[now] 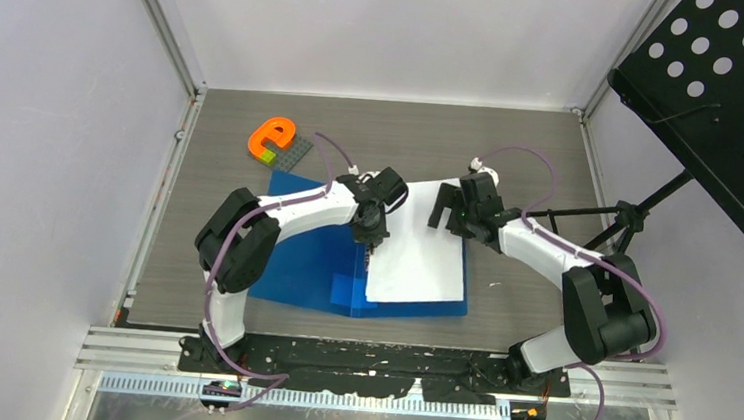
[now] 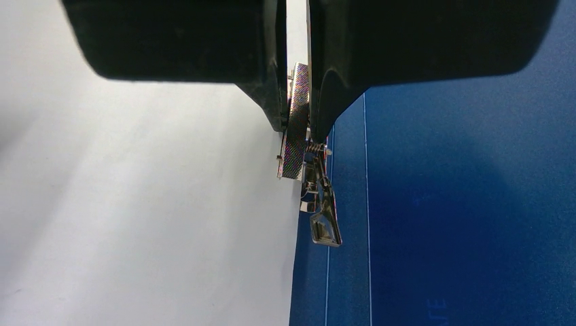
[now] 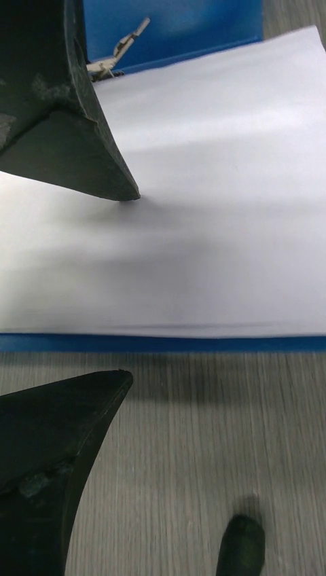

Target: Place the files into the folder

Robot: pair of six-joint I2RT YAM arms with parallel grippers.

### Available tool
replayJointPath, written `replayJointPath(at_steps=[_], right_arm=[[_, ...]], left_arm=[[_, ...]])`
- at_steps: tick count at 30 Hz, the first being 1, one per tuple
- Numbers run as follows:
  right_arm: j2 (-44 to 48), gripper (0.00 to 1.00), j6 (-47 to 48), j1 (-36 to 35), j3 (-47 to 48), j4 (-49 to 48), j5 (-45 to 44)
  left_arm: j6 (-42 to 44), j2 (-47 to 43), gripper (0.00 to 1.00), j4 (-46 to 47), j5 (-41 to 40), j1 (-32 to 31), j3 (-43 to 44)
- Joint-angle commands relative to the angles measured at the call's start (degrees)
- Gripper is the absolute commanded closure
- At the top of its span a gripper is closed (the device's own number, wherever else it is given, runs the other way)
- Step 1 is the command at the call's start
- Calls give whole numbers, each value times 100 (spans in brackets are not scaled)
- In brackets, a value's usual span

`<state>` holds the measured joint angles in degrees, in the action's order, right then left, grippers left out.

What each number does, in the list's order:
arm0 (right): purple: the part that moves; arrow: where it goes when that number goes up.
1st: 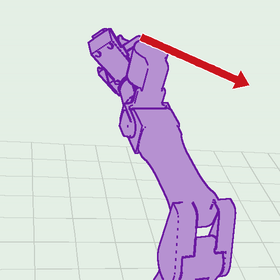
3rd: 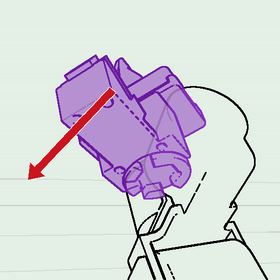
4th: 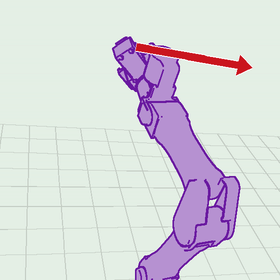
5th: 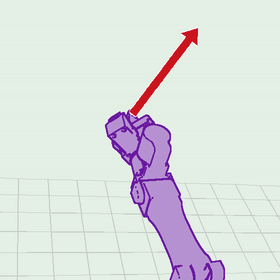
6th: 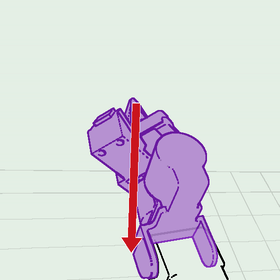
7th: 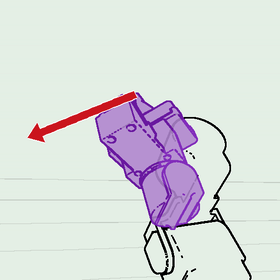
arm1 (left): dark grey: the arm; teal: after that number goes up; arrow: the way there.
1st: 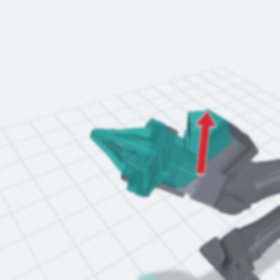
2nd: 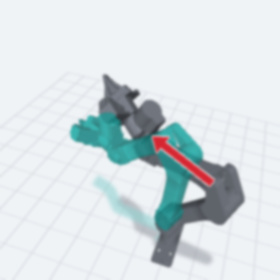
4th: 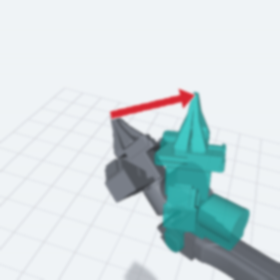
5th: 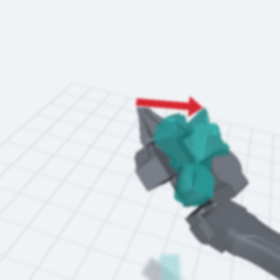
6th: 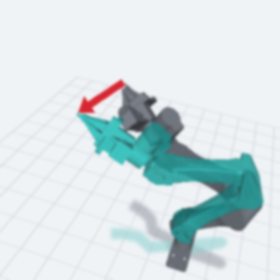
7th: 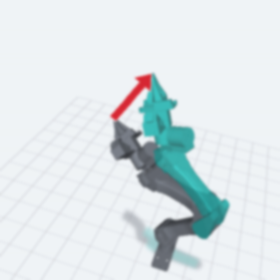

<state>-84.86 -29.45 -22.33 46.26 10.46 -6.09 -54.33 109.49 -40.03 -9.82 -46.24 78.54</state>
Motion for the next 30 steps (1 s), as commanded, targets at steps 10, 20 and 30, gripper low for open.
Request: replayJointPath(at_steps=[10,20,30], right_arm=[[273,1,253,-298,308,258,-552],[350,2,456,-73,903,697,-617],[-600,1,721,-70,1945,807,-549]], left_arm=[[-25,37,100,-3,50,-35,249],[338,-223,56,-237,-116,-34,552],[635,-996,47,-241,137,-43,162]])
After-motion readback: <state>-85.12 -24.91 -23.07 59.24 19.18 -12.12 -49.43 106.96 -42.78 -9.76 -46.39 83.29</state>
